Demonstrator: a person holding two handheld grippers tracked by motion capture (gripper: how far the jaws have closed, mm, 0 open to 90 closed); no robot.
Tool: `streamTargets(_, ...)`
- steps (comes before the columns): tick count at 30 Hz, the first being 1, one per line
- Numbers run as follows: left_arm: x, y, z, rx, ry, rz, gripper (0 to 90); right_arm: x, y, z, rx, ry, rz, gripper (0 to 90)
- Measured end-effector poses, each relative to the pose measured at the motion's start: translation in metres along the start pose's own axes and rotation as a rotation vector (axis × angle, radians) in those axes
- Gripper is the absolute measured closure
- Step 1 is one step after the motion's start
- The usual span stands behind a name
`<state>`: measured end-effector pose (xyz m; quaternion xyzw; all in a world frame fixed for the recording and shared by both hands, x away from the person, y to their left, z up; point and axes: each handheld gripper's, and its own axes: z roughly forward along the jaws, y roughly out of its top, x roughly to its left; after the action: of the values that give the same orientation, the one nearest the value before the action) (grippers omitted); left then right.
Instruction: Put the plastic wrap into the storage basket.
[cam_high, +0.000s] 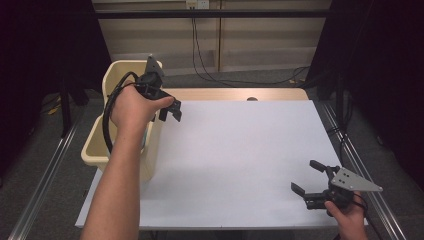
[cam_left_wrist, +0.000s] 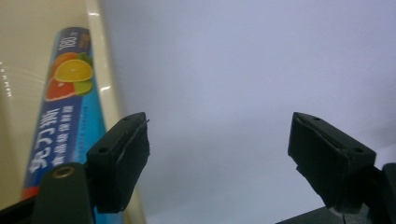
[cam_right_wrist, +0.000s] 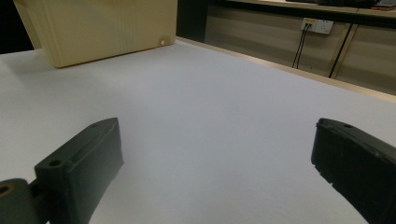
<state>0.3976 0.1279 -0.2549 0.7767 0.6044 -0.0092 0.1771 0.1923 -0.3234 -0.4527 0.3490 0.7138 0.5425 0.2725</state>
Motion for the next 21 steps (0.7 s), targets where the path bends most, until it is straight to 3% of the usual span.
streamTargets(11, -0.015, -0.002, 0.019, 0.006, 0.012, 0.027, 20.1, 0.000, 0.000, 0.000, -0.001, 0.003, 0.001, 1.6)
streamTargets(21, -0.024, -0.008, 0.040, 0.015, -0.009, 0.057, 18.7, 0.001, 0.000, -0.001, -0.004, 0.005, -0.002, 1.6)
